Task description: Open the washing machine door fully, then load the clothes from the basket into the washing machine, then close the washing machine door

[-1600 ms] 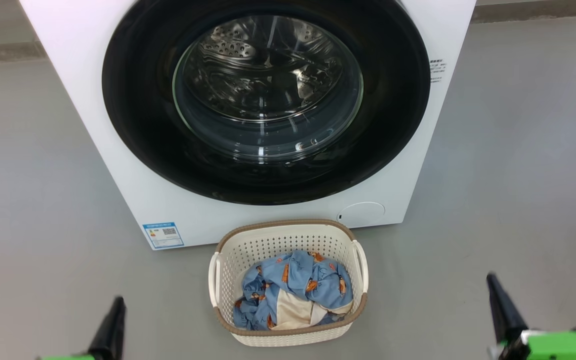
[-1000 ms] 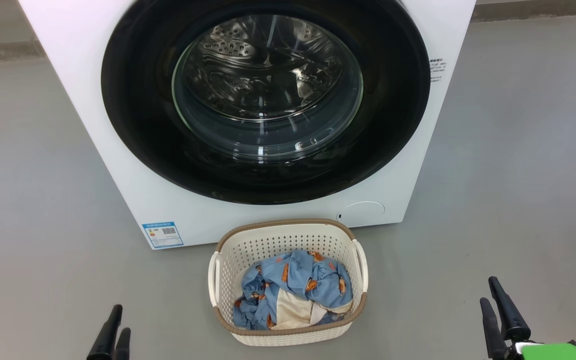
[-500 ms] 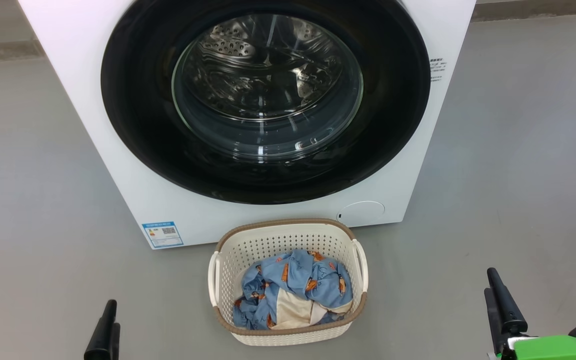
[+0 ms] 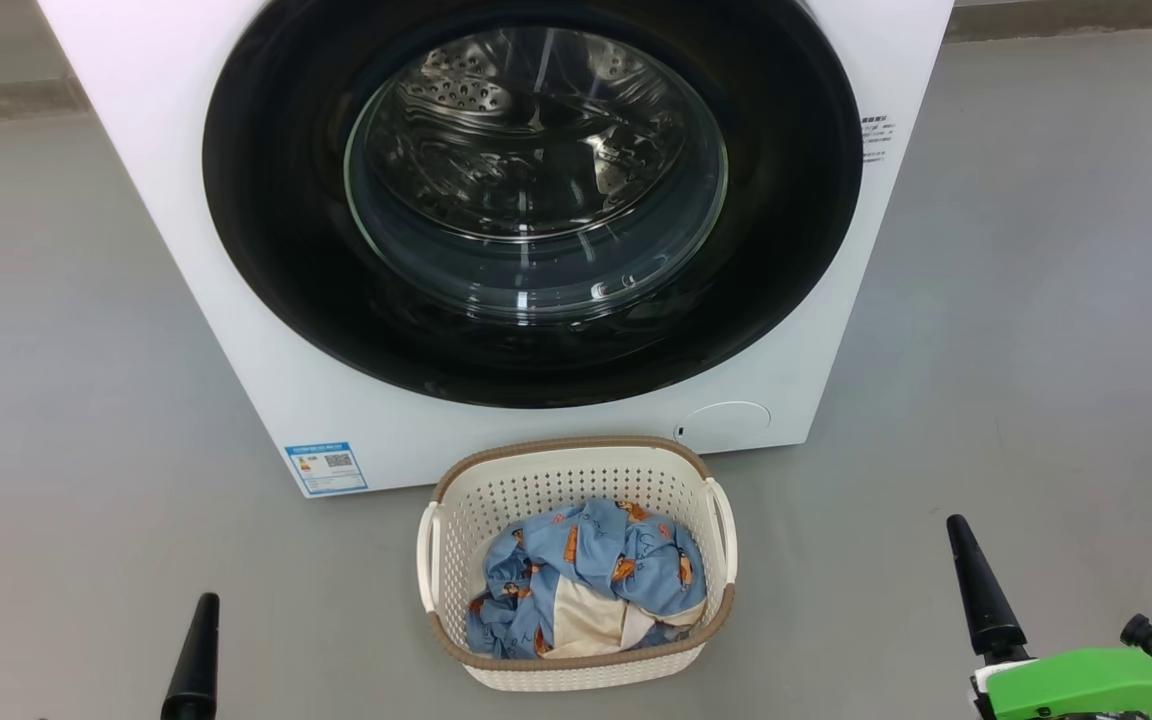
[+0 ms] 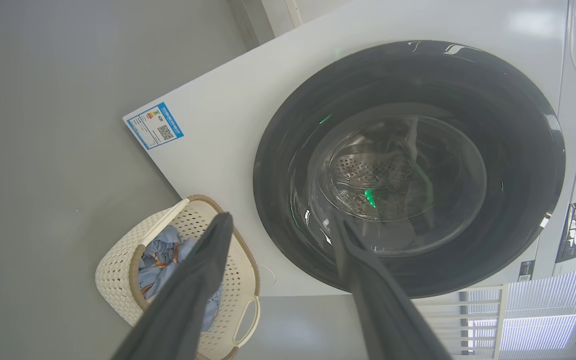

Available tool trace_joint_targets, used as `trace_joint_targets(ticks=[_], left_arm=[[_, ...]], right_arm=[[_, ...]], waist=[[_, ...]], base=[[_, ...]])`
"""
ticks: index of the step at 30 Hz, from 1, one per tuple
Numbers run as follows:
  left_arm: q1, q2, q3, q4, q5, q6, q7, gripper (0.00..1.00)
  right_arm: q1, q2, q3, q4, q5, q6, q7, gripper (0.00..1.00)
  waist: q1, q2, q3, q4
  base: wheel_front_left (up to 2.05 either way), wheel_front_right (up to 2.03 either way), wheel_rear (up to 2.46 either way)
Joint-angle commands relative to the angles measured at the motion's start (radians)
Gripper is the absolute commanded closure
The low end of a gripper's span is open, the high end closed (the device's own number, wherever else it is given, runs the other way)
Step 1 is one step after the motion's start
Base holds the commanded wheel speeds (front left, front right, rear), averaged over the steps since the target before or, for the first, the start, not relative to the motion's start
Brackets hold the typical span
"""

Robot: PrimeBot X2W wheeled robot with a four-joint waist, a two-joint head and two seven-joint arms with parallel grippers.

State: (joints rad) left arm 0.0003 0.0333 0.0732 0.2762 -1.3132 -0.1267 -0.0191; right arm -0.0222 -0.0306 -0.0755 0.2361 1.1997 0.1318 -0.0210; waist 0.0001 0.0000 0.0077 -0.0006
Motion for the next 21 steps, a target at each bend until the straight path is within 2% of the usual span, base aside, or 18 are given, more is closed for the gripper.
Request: trace_joint_targets(ticks=[1, 21], left_arm=[[-0.018, 0.02, 0.017, -0.034, 0.024, -0.002, -0.009, 0.0], [0.014, 0.054, 0.007, -0.055, 0.374, -0.002, -0.068, 0.0]], right_arm=[[-0.039, -0.009, 0.015, -0.033, -0.033, 0.0, -0.009, 0.0], [-0.063, -0.046, 0.076, -0.025, -0.409, -0.001, -0.067, 0.0]], waist=[[-0.0001, 0.0, 0.0, 0.0], [-0.0001, 0.0, -0.003, -0.003]], base=[[0.0, 0.0, 0.0], [0.0, 0.0, 0.0]])
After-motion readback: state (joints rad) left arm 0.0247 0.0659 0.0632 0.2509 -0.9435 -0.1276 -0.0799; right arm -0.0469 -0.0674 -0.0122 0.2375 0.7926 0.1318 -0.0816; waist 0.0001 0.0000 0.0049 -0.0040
